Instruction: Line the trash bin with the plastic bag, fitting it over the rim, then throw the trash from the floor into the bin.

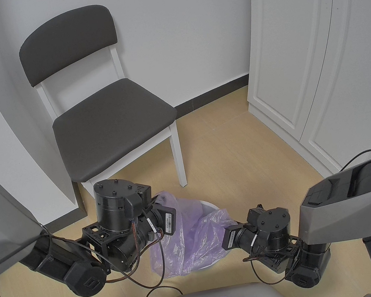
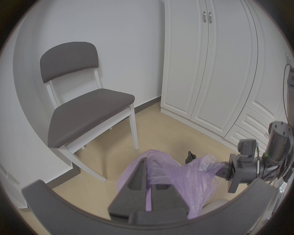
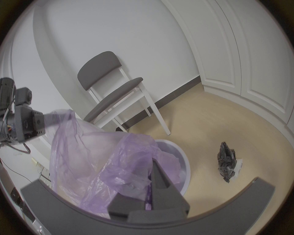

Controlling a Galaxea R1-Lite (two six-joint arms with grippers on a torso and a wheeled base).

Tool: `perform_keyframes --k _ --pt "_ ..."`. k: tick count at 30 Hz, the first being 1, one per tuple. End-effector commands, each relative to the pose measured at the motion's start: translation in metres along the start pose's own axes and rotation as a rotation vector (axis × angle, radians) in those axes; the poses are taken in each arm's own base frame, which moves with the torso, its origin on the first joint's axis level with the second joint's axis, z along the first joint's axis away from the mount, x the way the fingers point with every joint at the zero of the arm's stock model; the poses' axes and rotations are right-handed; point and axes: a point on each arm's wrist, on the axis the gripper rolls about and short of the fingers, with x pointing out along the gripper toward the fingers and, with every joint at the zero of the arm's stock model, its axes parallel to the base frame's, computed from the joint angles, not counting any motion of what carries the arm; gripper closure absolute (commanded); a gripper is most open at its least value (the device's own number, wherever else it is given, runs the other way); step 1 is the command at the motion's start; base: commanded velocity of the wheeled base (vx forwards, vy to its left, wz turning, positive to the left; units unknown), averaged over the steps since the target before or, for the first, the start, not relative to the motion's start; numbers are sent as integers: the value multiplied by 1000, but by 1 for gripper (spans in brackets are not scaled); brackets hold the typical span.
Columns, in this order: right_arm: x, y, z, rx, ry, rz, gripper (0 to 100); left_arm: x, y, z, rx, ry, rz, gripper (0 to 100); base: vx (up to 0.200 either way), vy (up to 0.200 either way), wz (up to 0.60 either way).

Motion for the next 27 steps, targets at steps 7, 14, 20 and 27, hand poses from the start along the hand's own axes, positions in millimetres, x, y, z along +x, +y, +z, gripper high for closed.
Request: perform_keyframes --k 7,14,20,27 --pt "5 -12 -13 -2 26 -30 100 21 -7 11 0 -18 -9 100 0 0 0" --pt "-15 -21 -5 -15 87 -23 100 45 -11 8 5 8 -15 100 0 0 0" --pt "-19 -23 -9 -27 121 -15 100 68 -15 7 17 56 -24 100 0 0 0" --pt "-17 -26 -8 -25 117 -20 100 94 -7 1 9 79 11 100 0 0 0"
